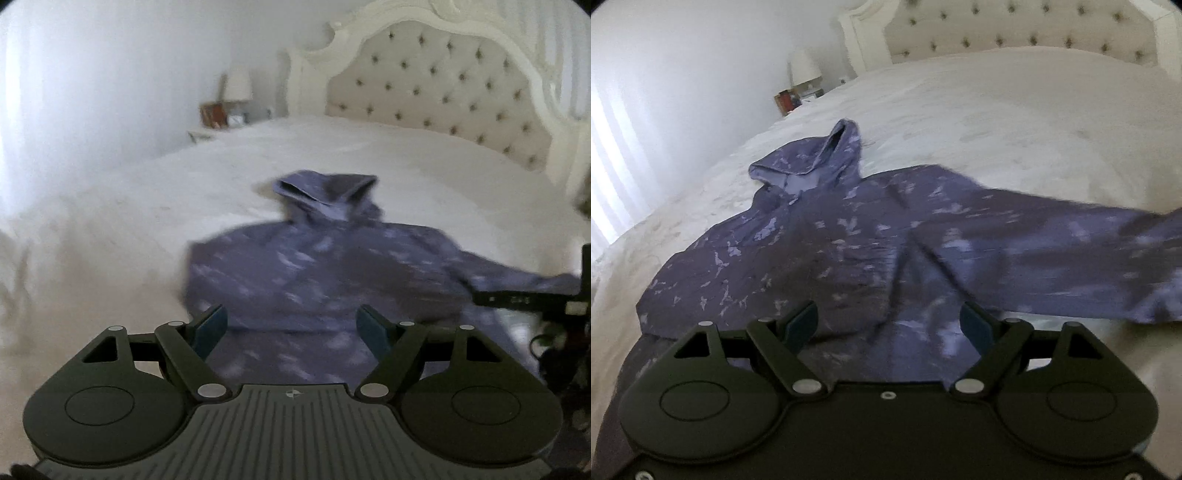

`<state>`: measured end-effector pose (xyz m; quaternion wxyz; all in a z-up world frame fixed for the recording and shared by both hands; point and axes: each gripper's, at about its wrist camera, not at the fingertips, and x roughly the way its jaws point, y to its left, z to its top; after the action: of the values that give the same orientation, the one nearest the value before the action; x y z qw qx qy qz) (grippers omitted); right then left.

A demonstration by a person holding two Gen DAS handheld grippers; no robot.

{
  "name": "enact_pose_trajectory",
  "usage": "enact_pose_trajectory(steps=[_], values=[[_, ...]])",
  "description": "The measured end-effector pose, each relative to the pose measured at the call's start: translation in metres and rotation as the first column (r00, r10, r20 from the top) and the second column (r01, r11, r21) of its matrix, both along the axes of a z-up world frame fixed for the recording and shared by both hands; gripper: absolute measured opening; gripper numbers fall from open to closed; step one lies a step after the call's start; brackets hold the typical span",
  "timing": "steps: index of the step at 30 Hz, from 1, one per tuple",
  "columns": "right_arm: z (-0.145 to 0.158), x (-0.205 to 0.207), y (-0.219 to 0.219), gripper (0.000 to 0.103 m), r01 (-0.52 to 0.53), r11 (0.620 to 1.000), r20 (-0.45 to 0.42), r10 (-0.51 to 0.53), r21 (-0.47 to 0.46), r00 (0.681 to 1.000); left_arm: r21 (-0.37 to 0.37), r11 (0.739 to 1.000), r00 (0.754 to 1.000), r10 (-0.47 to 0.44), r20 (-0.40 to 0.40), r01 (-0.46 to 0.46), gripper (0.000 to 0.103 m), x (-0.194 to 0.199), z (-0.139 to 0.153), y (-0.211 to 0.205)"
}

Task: Fold large clothes
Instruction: 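Open the left gripper and withdraw it from the folded sleeve, then grasp the cuff of the other sleeve with the right gripper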

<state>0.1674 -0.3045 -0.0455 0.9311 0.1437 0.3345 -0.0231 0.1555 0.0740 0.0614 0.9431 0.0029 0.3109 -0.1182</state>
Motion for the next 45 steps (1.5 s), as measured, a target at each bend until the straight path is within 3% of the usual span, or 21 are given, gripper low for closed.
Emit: enact_pose_trajectory(steps=[3,8,13,17,22,26,31,32,33,35,39,45], values=[[0.017,-0.023,-0.024,0.091,0.031,0.999,-0.012,-0.031,-0.014,0.999,-0.059,0.998,0.998,-0.037,-0.059,0.033,0.076,-0.003,-0.004,-0.012],[0.032,-0.053,-0.085,0.091,0.128,0.991,-0.079,-0.130,-0.027,0.988,-0.044,0.997,0.996,-0.069,-0.065,0.066,0.076,-0.002,-0.017,-0.039],[0.041,-0.081,-0.155,0.091,0.278,0.960,-0.135,-0.279,-0.028,0.951,-0.033,0.997,0.994,-0.079,-0.077,0.076,0.076,-0.008,-0.029,-0.053],[0.042,-0.107,-0.207,0.091,0.403,0.913,-0.149,-0.408,-0.065,0.901,-0.028,0.996,0.991,-0.092,-0.100,0.089,0.076,-0.012,-0.035,-0.059],[0.029,-0.133,-0.269,0.092,0.564,0.813,-0.147,-0.581,-0.143,0.800,-0.005,0.996,0.989,-0.091,-0.114,0.091,0.076,-0.014,-0.042,-0.062],[0.000,-0.148,-0.305,0.092,0.628,0.778,-0.221,-0.619,-0.039,0.753,0.005,0.996,0.988,-0.087,-0.132,0.088,0.076,-0.012,-0.048,-0.062],[-0.029,-0.160,-0.320,0.091,0.626,0.750,-0.242,-0.580,0.214,0.778,0.022,0.996,0.986,-0.079,-0.148,0.083,0.076,-0.008,-0.054,-0.062],[-0.031,-0.159,-0.321,0.078,0.614,0.754,-0.233,-0.569,0.235,0.788,0.022,0.997,0.986,-0.075,-0.151,0.080,0.076,-0.007,-0.055,-0.061],[-0.031,-0.159,-0.321,0.056,0.598,0.761,-0.223,-0.555,0.253,0.801,0.023,0.997,0.986,-0.069,-0.154,0.073,0.076,-0.005,-0.057,-0.059],[-0.027,-0.155,-0.320,0.035,0.596,0.761,-0.227,-0.552,0.257,0.803,0.018,0.998,0.985,-0.059,-0.163,0.063,0.076,-0.003,-0.059,-0.056],[-0.002,-0.145,-0.307,0.031,0.586,0.789,-0.181,-0.559,0.183,0.809,0.003,0.999,0.984,-0.045,-0.174,0.046,0.076,0.003,-0.063,-0.048],[0.067,-0.111,-0.264,0.030,0.469,0.866,-0.034,-0.471,0.173,0.881,-0.010,0.999,0.983,-0.034,-0.180,0.033,0.076,0.010,-0.068,-0.035]])
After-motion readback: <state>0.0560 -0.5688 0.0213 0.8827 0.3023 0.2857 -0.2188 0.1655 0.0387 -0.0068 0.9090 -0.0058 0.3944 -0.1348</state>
